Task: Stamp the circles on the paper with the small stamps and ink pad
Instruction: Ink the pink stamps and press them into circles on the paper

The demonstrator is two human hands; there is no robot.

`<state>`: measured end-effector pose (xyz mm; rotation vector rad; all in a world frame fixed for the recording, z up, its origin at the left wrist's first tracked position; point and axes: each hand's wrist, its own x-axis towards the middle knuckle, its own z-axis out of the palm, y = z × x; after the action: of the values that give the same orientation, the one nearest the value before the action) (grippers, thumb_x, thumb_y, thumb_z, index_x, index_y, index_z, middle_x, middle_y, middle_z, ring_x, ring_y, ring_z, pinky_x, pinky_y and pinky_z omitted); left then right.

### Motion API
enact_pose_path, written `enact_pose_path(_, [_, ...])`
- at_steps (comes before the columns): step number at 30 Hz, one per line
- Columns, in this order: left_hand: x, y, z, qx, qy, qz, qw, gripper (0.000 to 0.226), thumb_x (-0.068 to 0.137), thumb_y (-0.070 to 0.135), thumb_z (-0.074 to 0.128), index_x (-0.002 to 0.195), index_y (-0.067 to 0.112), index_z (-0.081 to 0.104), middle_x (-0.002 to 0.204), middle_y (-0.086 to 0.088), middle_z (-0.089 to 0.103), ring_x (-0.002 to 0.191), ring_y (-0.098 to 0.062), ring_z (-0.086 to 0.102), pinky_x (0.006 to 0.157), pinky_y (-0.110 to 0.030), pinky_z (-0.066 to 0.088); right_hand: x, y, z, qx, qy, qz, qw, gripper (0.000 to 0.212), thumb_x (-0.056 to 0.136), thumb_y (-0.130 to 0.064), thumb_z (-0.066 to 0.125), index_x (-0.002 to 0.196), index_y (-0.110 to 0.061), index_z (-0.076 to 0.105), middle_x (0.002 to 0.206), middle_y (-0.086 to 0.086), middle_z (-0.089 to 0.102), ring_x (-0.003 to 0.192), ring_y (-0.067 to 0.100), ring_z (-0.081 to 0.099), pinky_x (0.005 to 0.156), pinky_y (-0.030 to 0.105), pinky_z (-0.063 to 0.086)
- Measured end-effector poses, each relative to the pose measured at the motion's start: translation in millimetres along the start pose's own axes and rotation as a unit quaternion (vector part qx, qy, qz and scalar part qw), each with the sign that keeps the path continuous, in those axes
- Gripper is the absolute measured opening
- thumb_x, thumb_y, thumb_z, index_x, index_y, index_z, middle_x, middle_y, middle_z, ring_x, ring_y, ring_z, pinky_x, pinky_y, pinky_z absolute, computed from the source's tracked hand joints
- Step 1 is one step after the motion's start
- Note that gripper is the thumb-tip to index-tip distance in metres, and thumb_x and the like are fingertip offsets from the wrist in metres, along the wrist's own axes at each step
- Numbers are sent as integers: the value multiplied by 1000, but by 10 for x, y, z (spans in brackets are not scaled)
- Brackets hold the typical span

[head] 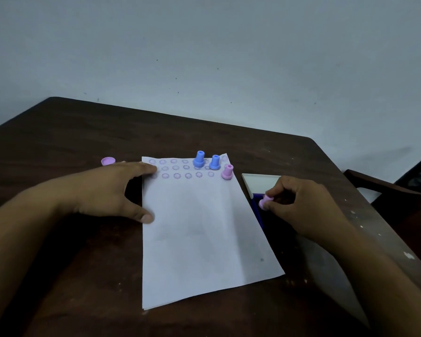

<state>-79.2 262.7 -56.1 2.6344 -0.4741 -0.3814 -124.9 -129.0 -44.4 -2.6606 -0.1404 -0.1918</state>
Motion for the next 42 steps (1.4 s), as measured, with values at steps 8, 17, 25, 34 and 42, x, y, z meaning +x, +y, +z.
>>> enact_pose_path(8, [-18, -15, 18, 31, -2, 22, 999, 116, 62, 79, 76, 160, 40, 28, 166, 26, 21, 147, 1, 27, 111, -17, 23, -38, -2, 17, -12, 16, -10, 1000, 17, 83, -33, 86, 83, -37, 70, 82, -21, 72, 77, 0, 68, 64, 10, 44])
enact_pose_path(17, [34, -54, 30, 33, 32, 37, 998, 91, 71, 72, 76, 150, 43, 43, 161, 30, 30, 146, 2, 31, 114, -19, 25, 10, -50, -80, 36, 22, 5, 999, 23, 80, -30, 88, 94, -32, 70, 85, -13, 76, 80, 1, 71, 68, 14, 49])
enact_pose_path(25, [44, -59, 22, 39, 26, 34, 998, 95, 71, 73, 77, 153, 41, 41, 161, 27, 32, 145, 0, 34, 111, -19, 27, 257, -501, -164, 226, 12, 8, 974, 20, 84, -22, 85, 100, -28, 76, 85, -11, 81, 80, 5, 76, 73, 27, 59])
enact_pose_path(34, [54, -109, 28, 42, 47, 17, 998, 121, 60, 79, 79, 158, 25, 33, 163, 14, 32, 143, -8, 38, 107, -21, 32, 651, -1368, 769, 296, -67, 25, 953, 30, 72, -20, 95, 92, -22, 73, 77, -5, 81, 74, 14, 79, 79, 44, 67])
enact_pose_path(42, [16, -97, 1, 96, 46, 32, 994, 114, 59, 89, 68, 151, 27, 44, 156, 11, 45, 142, -13, 40, 117, -33, 36, 704, -1530, 1213, 367, -2, -56, 929, 20, 83, -12, 87, 98, -18, 77, 88, -15, 80, 85, 1, 76, 74, 13, 58])
